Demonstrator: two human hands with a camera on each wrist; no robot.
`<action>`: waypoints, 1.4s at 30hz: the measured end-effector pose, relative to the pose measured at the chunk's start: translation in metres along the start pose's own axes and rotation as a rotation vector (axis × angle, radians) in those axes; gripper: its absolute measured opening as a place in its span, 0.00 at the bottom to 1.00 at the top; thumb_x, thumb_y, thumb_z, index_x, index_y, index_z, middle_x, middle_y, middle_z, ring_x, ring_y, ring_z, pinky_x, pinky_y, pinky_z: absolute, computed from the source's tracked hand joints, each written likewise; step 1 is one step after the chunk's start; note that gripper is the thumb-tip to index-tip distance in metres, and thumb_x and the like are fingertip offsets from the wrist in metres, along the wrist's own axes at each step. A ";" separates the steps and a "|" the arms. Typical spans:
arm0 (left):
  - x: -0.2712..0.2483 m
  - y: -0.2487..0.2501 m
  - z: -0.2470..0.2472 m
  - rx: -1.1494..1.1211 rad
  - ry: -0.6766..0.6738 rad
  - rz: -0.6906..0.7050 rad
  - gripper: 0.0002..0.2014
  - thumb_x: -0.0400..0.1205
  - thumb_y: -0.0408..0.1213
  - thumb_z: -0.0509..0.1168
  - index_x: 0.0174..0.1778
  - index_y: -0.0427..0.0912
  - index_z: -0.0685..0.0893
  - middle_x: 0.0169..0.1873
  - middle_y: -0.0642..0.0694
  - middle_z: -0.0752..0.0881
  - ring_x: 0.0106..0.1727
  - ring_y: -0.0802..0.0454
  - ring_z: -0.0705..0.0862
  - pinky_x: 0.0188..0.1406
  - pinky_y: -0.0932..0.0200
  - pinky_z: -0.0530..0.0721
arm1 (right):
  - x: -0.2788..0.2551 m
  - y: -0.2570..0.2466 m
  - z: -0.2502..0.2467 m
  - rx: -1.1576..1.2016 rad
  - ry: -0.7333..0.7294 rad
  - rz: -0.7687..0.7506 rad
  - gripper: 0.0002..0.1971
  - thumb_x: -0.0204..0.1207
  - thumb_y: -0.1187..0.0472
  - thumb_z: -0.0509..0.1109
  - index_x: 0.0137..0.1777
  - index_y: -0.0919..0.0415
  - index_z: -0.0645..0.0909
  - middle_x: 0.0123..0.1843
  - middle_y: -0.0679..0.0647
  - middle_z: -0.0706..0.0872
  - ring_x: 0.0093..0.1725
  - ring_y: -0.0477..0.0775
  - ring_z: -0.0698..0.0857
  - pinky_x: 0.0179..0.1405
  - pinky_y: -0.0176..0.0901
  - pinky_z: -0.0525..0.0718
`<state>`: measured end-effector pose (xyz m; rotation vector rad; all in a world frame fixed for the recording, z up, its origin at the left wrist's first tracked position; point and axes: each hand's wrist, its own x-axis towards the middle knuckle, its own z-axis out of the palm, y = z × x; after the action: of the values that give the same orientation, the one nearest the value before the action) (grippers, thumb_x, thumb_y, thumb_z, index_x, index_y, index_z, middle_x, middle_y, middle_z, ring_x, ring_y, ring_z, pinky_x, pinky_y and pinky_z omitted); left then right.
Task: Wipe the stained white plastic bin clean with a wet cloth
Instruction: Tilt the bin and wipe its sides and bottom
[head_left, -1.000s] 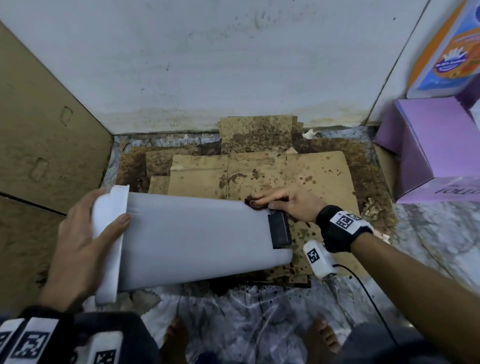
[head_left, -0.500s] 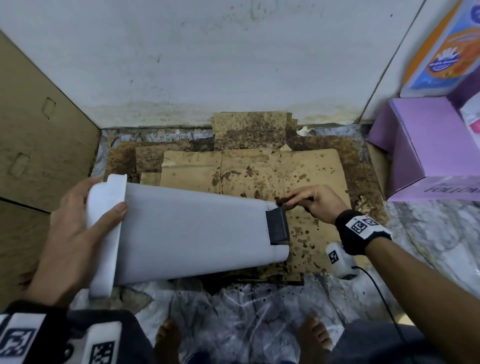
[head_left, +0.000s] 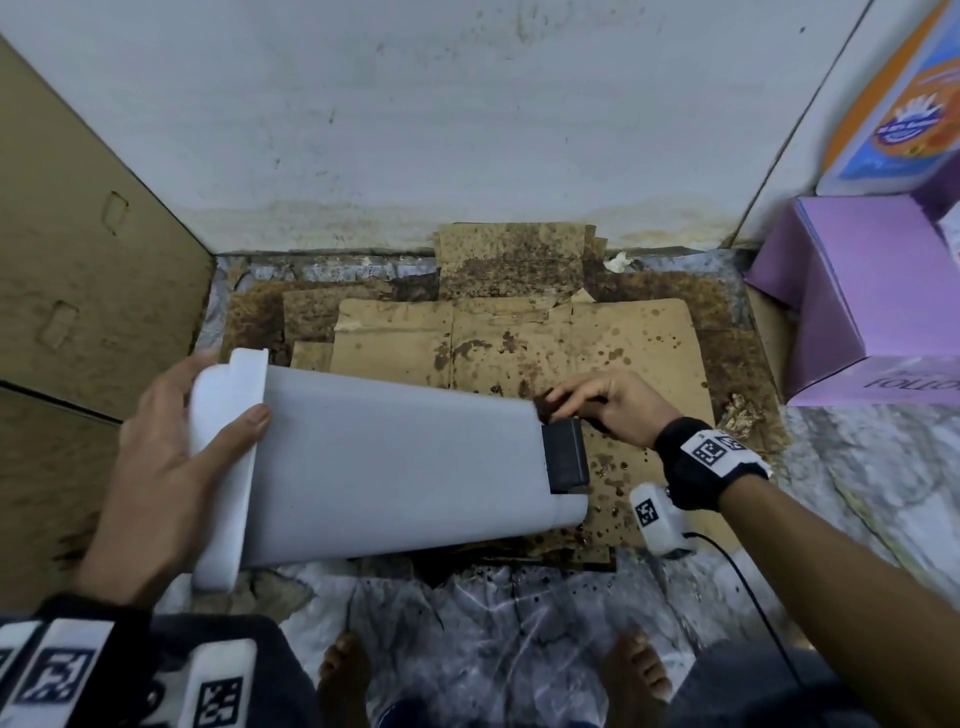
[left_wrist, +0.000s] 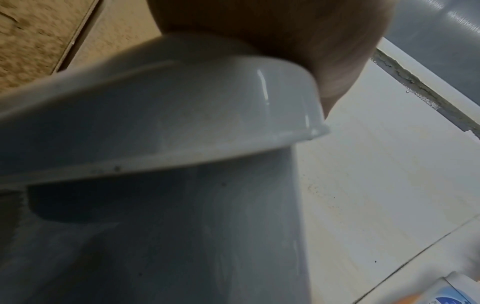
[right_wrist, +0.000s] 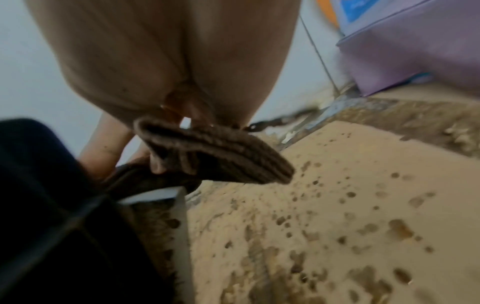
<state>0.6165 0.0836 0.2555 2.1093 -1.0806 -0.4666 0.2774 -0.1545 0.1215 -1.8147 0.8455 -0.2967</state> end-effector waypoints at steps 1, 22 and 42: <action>0.000 0.001 0.000 -0.003 0.000 -0.005 0.24 0.70 0.67 0.64 0.62 0.85 0.67 0.74 0.51 0.75 0.74 0.42 0.74 0.73 0.29 0.72 | -0.002 0.004 -0.004 -0.018 0.002 0.017 0.19 0.77 0.75 0.69 0.40 0.49 0.92 0.52 0.36 0.90 0.58 0.40 0.85 0.69 0.49 0.79; -0.001 0.002 0.001 0.034 0.041 0.026 0.35 0.71 0.67 0.62 0.73 0.60 0.65 0.73 0.44 0.76 0.72 0.39 0.73 0.73 0.32 0.70 | 0.021 -0.108 0.050 -0.173 0.087 0.063 0.15 0.69 0.73 0.76 0.42 0.49 0.90 0.50 0.45 0.90 0.52 0.45 0.85 0.62 0.38 0.80; -0.005 0.018 -0.002 0.002 0.033 -0.013 0.35 0.74 0.56 0.65 0.77 0.45 0.72 0.74 0.42 0.74 0.75 0.42 0.71 0.76 0.42 0.67 | 0.010 -0.113 0.059 -0.379 0.225 0.256 0.19 0.68 0.76 0.70 0.34 0.47 0.85 0.47 0.47 0.87 0.49 0.51 0.83 0.47 0.40 0.81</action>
<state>0.6049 0.0810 0.2704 2.1197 -1.0503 -0.4353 0.3633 -0.0977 0.1966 -2.0139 1.3521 -0.1854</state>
